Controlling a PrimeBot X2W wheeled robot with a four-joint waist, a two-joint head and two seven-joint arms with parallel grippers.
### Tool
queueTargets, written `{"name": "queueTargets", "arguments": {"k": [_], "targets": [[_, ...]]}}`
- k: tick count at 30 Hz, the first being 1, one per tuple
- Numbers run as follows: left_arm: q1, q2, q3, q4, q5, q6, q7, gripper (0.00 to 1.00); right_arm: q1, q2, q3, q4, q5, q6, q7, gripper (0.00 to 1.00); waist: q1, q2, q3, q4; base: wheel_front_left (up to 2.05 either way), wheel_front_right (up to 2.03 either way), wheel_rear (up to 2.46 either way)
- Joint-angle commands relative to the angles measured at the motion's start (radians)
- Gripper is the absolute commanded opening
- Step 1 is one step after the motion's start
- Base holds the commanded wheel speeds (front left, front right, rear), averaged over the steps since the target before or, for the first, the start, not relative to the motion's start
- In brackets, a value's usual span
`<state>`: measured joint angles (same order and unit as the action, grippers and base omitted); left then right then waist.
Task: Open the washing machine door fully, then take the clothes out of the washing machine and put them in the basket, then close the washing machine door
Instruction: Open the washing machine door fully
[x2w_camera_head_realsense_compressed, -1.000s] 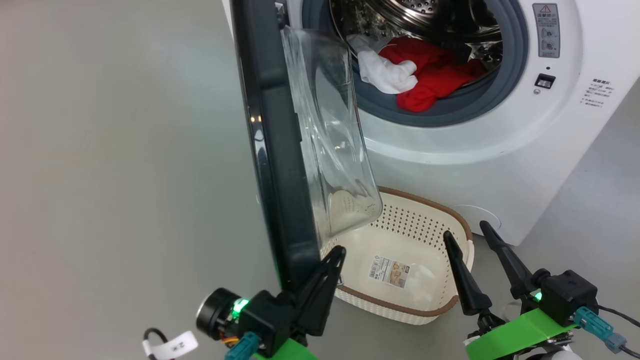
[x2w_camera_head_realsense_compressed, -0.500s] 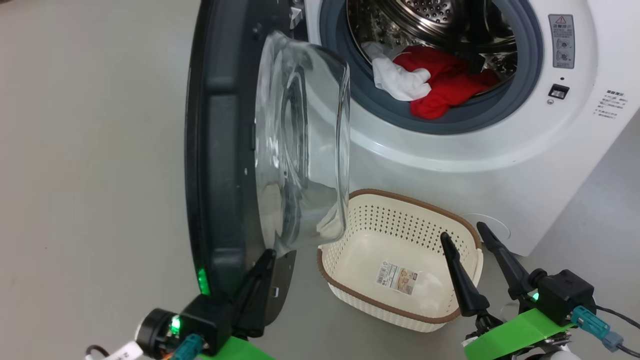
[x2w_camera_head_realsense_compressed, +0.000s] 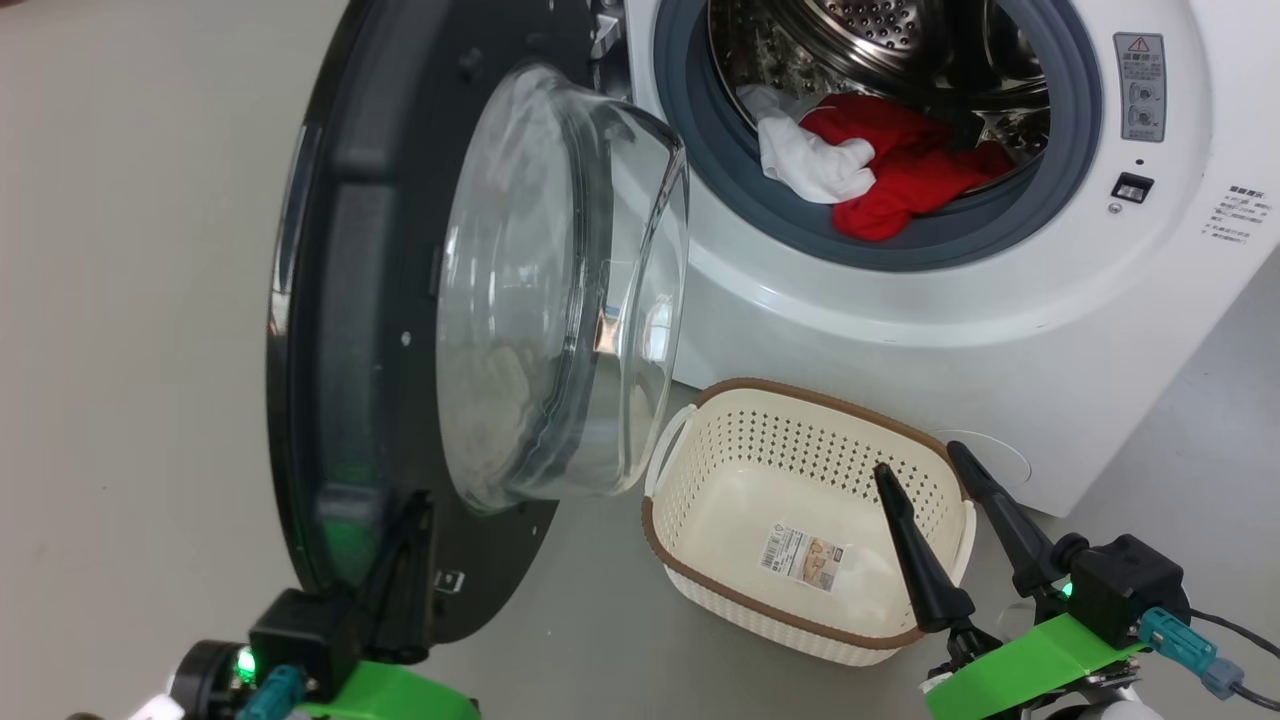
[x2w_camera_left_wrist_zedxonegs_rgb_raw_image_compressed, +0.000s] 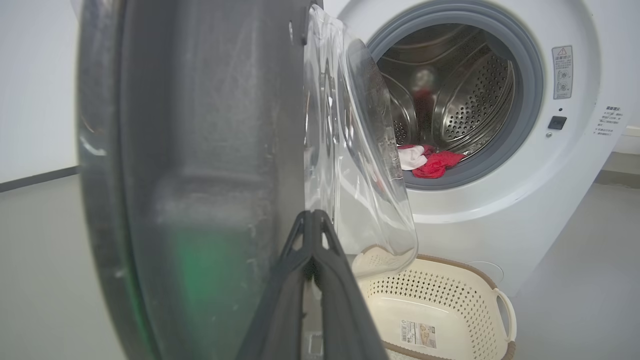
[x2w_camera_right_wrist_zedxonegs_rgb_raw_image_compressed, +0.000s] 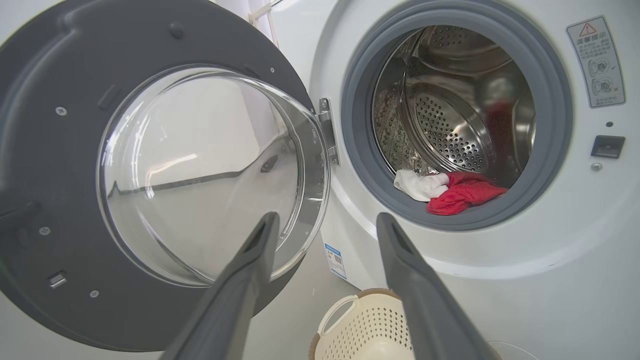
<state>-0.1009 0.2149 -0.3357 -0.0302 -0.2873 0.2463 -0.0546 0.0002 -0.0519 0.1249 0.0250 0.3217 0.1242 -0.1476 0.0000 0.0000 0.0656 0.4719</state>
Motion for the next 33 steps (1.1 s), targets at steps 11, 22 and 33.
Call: {"name": "queueTargets", "arguments": {"k": [11, 22, 33], "targets": [[-0.066, 0.038, 0.151, 0.063, -0.069, 0.039, -0.069, 0.0, -0.01, 0.002, 0.014, -0.068, -0.033, 0.007, 0.038, 1.0, 0.0, 0.0, 0.03, 0.014, 0.0, 0.0, 0.0], [-0.129, 0.036, 0.172, 0.166, -0.091, 0.025, -0.123, 0.0, -0.004, 0.002, 0.008, -0.094, -0.048, 0.007, 0.065, 1.0, 0.0, 0.0, 0.034, 0.027, 0.0, 0.0, 0.0], [-0.192, 0.038, 0.183, 0.256, -0.105, 0.013, -0.154, 0.0, -0.001, 0.002, 0.006, -0.119, -0.061, 0.007, 0.09, 1.0, 0.0, 0.0, 0.053, 0.035, 0.0, 0.0, 0.0]]}}
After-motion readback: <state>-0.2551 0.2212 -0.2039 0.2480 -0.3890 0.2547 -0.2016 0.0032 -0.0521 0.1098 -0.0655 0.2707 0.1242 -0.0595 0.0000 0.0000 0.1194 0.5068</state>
